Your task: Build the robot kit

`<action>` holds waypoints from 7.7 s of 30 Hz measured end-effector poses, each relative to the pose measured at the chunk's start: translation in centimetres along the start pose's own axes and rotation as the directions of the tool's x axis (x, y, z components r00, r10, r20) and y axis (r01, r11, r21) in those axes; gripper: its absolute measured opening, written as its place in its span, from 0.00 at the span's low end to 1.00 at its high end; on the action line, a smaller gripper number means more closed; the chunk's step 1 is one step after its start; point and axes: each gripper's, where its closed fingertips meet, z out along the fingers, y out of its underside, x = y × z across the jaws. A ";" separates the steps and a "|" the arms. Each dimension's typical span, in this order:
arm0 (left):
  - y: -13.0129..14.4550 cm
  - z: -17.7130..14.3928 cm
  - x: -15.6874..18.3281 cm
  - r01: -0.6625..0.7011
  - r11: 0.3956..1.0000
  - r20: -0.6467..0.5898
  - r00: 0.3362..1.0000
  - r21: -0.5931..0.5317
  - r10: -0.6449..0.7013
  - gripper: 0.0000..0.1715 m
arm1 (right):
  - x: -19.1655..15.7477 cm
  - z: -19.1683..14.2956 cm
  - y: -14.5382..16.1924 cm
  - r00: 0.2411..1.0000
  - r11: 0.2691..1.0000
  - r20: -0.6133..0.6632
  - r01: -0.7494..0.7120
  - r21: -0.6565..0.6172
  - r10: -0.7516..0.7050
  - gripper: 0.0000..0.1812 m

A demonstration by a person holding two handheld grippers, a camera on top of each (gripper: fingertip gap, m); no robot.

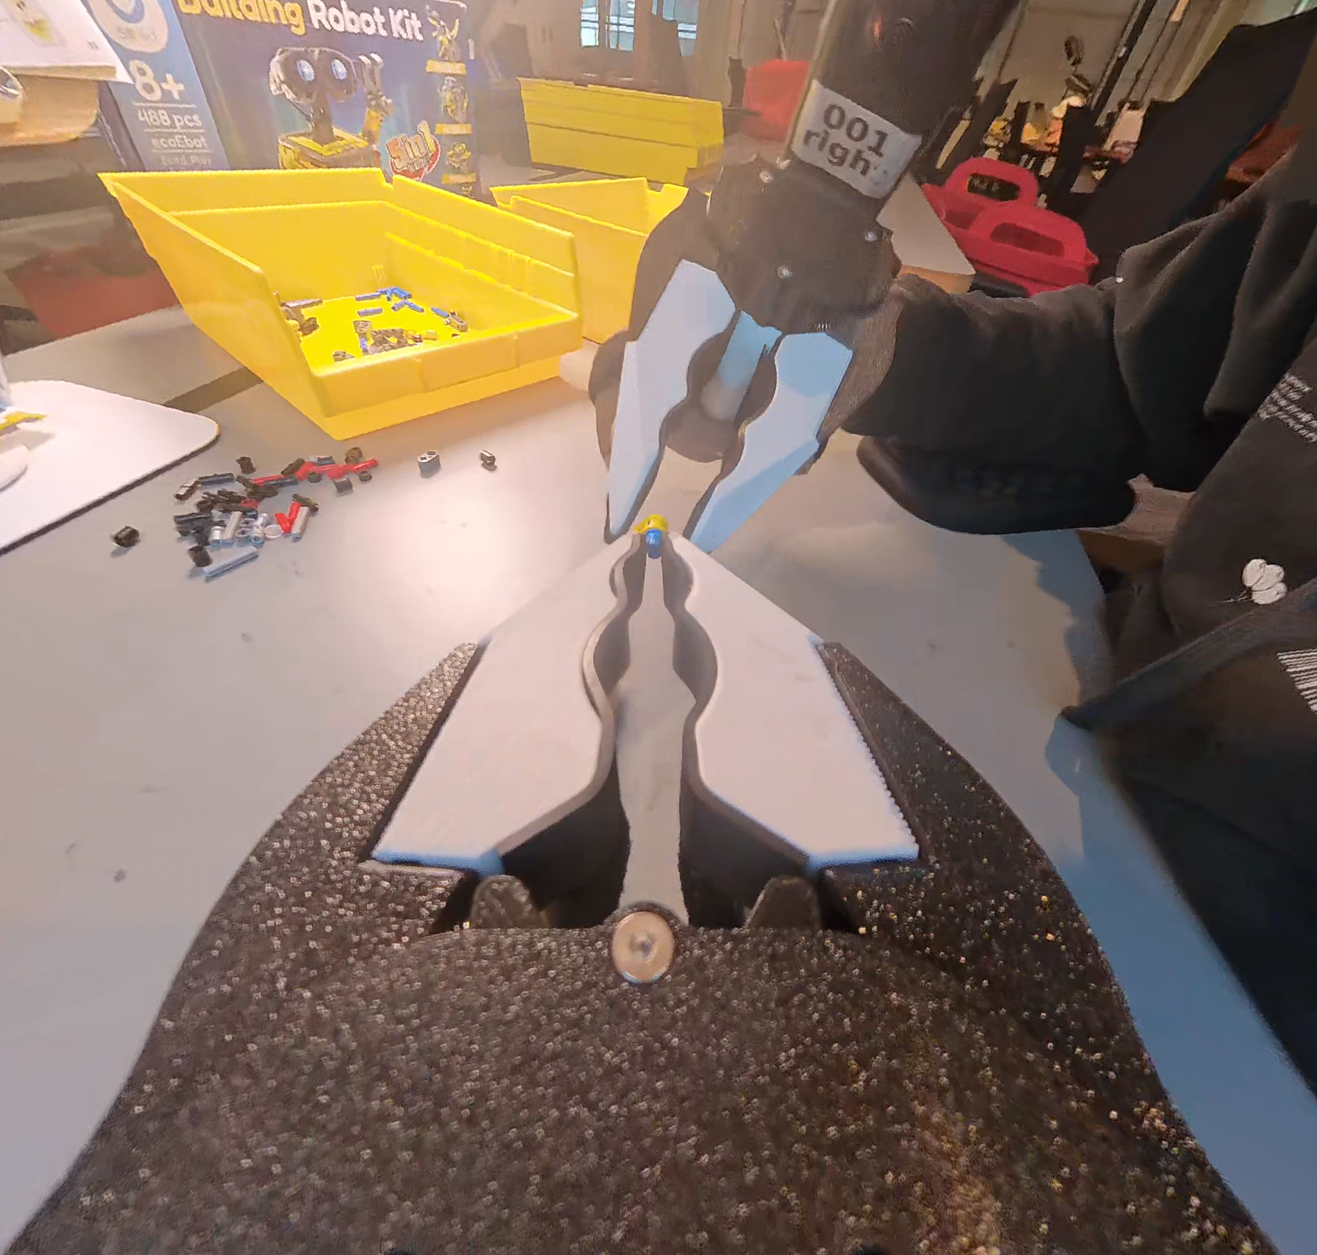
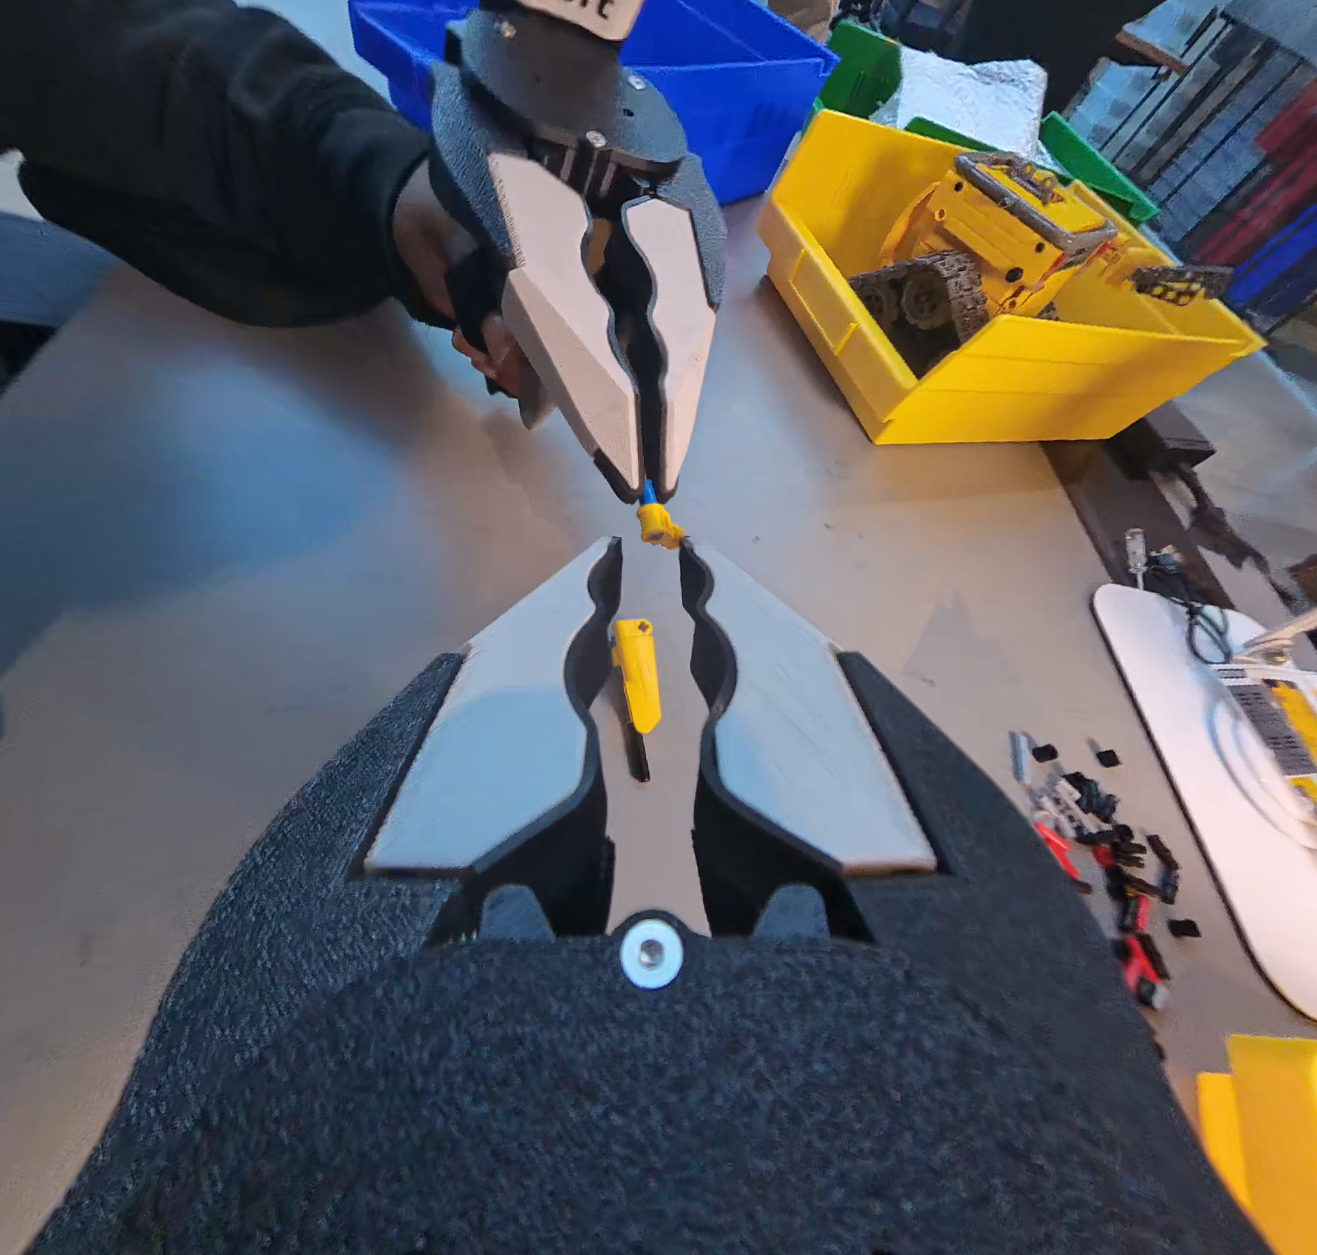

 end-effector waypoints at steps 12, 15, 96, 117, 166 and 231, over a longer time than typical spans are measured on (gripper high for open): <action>0.5 0.3 0.3 0.138 0.990 -0.072 0.988 -0.005 -0.138 0.05 | 0.1 -0.1 0.9 0.996 0.996 -0.015 0.086 -0.035 -0.087 0.03; -0.1 -0.3 -0.2 0.272 0.962 -0.120 0.957 0.037 -0.266 0.14 | 0.8 -1.1 -0.2 0.997 0.997 -0.040 0.073 0.037 -0.071 0.03; 2.2 0.0 -0.2 -0.538 0.813 0.132 0.809 -0.224 0.572 0.01 | -1.0 0.2 0.2 0.728 0.769 0.320 -0.640 -0.001 0.606 0.05; 1.2 -0.4 1.2 -0.426 0.897 0.049 0.900 -0.117 0.434 0.03 | -2.2 0.0 -0.8 0.965 0.976 0.201 -0.192 0.101 0.169 0.11; 3.5 0.2 0.5 -0.221 0.958 -0.009 0.975 -0.184 0.223 0.04 | -2.1 0.7 0.9 0.989 0.998 0.137 -0.054 0.038 0.048 0.08; 10.2 -1.4 -3.9 -0.139 0.819 0.089 0.970 -0.556 0.225 0.04 | -0.7 1.5 8.0 0.955 0.933 0.158 -0.194 -0.303 0.249 0.06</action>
